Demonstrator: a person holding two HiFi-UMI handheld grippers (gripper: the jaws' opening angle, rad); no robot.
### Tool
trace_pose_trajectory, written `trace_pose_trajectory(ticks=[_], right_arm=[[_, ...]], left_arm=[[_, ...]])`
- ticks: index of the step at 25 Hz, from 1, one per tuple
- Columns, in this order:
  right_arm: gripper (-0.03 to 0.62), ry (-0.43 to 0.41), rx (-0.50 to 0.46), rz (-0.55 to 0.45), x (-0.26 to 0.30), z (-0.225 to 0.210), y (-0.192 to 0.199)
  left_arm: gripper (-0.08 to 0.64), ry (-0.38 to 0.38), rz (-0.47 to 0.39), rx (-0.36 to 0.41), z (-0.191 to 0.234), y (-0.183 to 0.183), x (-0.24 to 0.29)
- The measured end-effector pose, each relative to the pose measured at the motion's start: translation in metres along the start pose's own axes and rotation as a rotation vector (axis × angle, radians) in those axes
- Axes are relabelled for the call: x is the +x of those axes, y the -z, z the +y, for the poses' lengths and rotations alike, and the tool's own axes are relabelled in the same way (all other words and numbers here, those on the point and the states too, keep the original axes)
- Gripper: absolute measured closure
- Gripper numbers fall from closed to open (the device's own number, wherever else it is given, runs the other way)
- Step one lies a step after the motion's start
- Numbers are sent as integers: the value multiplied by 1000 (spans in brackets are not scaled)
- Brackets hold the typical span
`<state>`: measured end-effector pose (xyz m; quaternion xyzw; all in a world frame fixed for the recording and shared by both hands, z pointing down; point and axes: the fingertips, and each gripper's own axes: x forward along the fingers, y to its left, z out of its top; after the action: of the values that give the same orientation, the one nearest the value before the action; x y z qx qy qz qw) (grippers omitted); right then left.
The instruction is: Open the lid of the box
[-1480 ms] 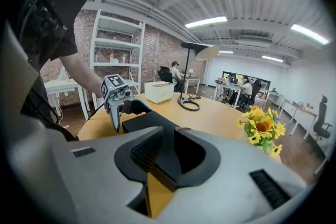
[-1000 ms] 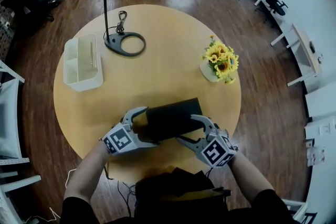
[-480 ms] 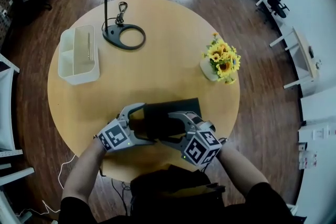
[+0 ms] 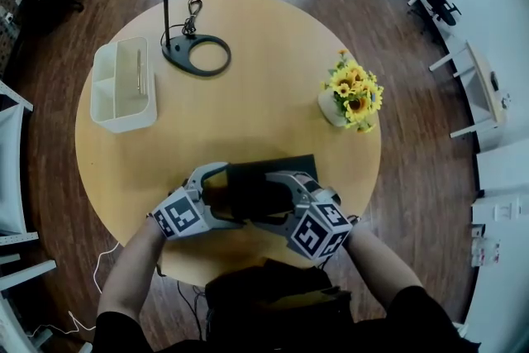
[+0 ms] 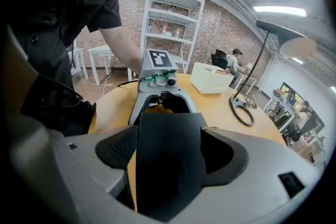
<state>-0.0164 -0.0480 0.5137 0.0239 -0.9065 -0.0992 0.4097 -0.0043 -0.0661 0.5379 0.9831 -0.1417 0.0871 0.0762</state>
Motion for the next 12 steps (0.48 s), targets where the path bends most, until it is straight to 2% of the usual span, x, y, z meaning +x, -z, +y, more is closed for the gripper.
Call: trace_pose_trajectory(ticks=[5,7,8,9,10,11,12], right_arm=[[206,-4,-55,11,-2,-1,-1],[207,84,-16,-67,-13,-19,-13],[373,145,25,-132,-22,-36,-21],[439,178,71,-174,-31,-50,-27],[393,172,107,-168,-36,-58,-29],[267,138,119,-125,-36,-57,-26],[239,91,106,-69,-33,-49,-21]], left_arm=[[-39,1,11,6,0,2,0],[-38,1,16,8,-1,3,0],[-37,2,19,9,-2,3,0],[-37,3,22,8,-2,3,0],[-37,3,23,6,-2,4,0],[-37,3,24,3,-1,4,0],[-37,2,24,0,-1,5,0]])
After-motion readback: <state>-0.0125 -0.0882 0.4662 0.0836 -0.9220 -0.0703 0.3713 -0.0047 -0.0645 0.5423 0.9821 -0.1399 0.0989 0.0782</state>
